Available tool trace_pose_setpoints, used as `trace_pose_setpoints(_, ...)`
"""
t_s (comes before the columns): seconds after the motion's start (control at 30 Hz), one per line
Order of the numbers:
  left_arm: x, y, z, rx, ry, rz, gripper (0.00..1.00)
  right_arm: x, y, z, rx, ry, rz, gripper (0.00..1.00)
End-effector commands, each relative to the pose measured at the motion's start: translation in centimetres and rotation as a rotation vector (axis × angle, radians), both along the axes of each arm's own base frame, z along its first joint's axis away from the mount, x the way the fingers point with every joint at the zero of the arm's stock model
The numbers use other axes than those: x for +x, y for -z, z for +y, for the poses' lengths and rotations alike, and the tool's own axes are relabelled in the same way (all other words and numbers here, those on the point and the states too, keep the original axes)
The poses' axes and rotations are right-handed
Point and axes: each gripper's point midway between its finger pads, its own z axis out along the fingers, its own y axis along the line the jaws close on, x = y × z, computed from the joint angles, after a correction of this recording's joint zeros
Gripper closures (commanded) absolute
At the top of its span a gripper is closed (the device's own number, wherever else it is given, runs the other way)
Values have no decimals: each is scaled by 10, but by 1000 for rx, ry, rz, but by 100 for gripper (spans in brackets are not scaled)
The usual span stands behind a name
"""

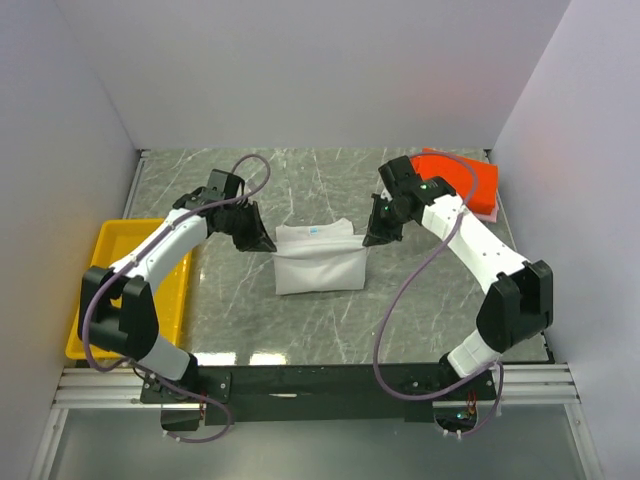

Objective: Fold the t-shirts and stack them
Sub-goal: Fold the tshirt

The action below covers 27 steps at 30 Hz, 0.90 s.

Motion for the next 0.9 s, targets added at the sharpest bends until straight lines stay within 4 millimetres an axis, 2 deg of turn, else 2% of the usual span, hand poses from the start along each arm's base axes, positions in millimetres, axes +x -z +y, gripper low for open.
trace_pose_setpoints(0.0,24,-13,-5,-48,21,-67,100,32,-12,-8,-25,14,-84,100)
trace_pose_setpoints(0.17,43,-13,-9,-85,13,-69,100,56,-16,-7,-29,6,-108,100)
trace_pose_setpoints(0.23,50,-8,-10,-99,13,-59,100,66,-11,-9,-33,12,-97,100)
trace_pose_setpoints(0.27,53,-7,-10,-105,10,-56,100,73,-17,-8,-30,9,-114,100)
trace_pose_setpoints(0.3,56,-4,-9,-108,4,-48,100,79,-12,-7,-33,8,-104,100)
trace_pose_setpoints(0.37,62,-2,-8,-120,-5,-48,100,91,-18,-8,-31,10,-122,100)
trace_pose_setpoints(0.4,66,1,-4,-120,-18,-44,100,96,-12,-8,-37,13,-108,100)
trace_pose_setpoints(0.43,69,2,-3,-123,-25,-41,100,103,-18,-7,-27,13,-123,100)
trace_pose_setpoints(0.5,75,6,0,-136,-37,-38,100,112,-13,-6,-33,9,-114,100)
trace_pose_setpoints(0.57,78,8,0,-158,-39,-25,100,120,-18,-4,-24,3,-123,100)
trace_pose_setpoints(0.6,83,11,2,-163,-44,-24,100,124,-11,-3,-30,1,-108,100)
trace_pose_setpoints(0.77,93,23,5,-173,-59,-1,100,143,-7,2,-19,-14,-111,100)
trace_pose_setpoints(0.8,96,28,8,-179,-68,6,100,146,2,4,-25,-18,-93,100)
trace_pose_setpoints(0.83,97,29,9,-182,-73,10,100,152,0,5,-22,-22,-104,100)
trace_pose_setpoints(0.87,99,31,10,-184,-79,13,100,154,7,5,-25,-22,-86,100)
